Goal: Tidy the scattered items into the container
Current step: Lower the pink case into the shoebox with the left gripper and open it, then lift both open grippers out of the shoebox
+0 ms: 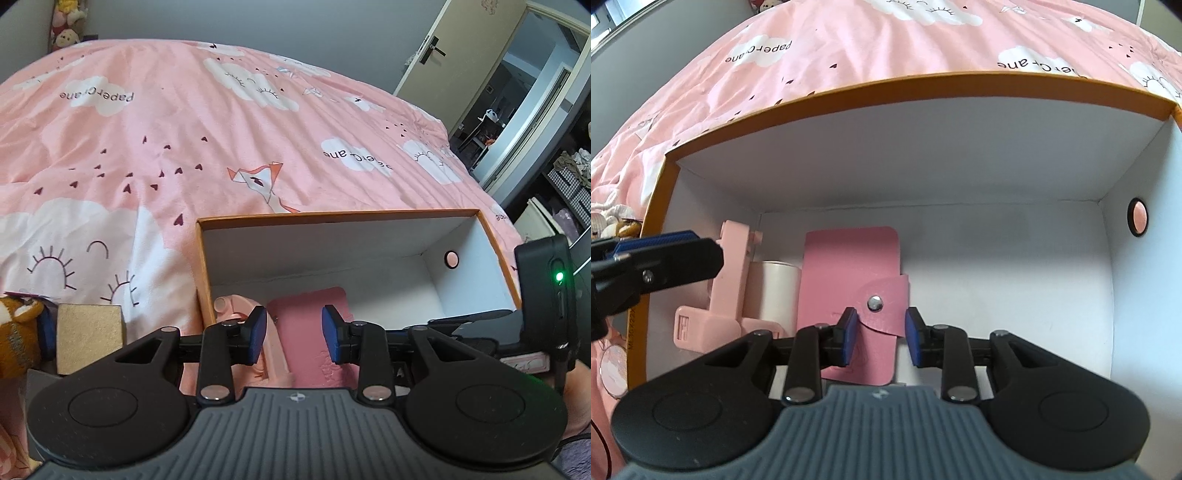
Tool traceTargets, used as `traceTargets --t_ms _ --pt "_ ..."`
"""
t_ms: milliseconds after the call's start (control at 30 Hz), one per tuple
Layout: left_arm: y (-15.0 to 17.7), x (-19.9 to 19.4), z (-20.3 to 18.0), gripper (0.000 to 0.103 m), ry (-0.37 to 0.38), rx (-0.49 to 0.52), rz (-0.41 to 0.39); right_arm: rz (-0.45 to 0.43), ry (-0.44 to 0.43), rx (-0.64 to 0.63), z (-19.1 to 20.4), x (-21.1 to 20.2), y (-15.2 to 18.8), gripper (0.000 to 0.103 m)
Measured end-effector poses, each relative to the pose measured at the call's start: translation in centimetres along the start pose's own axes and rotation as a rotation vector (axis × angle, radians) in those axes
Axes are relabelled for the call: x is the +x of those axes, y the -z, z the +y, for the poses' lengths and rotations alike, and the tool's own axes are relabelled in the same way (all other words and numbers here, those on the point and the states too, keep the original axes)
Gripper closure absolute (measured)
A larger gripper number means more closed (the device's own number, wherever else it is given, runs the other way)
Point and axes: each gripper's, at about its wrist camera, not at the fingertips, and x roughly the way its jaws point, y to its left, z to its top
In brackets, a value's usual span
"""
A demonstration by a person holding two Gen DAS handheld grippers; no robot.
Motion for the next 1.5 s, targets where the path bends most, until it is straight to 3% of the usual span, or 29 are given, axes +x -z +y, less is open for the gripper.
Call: traceTargets --t_ms 100,167,267,433,600,667,733,867,967,1067,1233,1500 --pt "0.7 -0.7 -0.3 0.063 -0.018 0.021 -0.028 -0.034 0.023 -0.011 0.6 -1.2 0.4 0.069" --pt "1.3 -1.4 -0.7 0.054 -0.043 0.040 -0.058 -0.072 0.053 -0.042 1.5 -2.2 0.8 0.059" --pt "2.0 -2.8 -1.2 0.053 -0.067 0.086 -0.117 -0.127 0.083 -0.092 2.8 -4.0 1.8 0.044" --pt "2.7 -4.9 -2.1 0.053 -0.084 0.147 -0.161 -0.212 0.121 -0.137 4.4 -6.9 3.3 0.033" --pt "3.4 -7.0 -2.4 0.050 -0.110 0.173 -0.198 -0.331 0.160 -0.174 6.1 -9.6 5.1 0.030" --pt "3.7 -7.9 -2.2 0.040 -0.108 0.170 -0.205 -0.368 0.195 -0.182 6.7 -10.5 5.9 0.025" --pt "4.1 -8.8 -2.3 0.038 -0.126 0.177 -0.229 -0.392 0.210 -0.180 7.2 -11.2 6.5 0.025" --pt "4.9 -10.3 -2.1 0.024 -0.137 0.195 -0.241 -0.419 0.214 -0.156 8.0 -12.2 7.8 0.025" --pt "5.7 -11.5 -1.7 0.024 -0.119 0.190 -0.238 -0.439 0.209 -0.141 8.8 -13.1 8.9 0.024" --pt "6.5 -12.5 -1.1 0.017 -0.101 0.179 -0.235 -0.449 0.194 -0.131 9.6 -13.6 9.9 0.024" --pt "7.5 -14.1 0.5 0.017 -0.069 0.161 -0.197 -0.448 0.143 -0.118 11.0 -14.0 11.1 0.021" --pt "8.8 -16.5 3.4 0.017 -0.118 0.186 -0.130 -0.408 0.031 -0.121 13.9 -14.3 12.4 0.019"
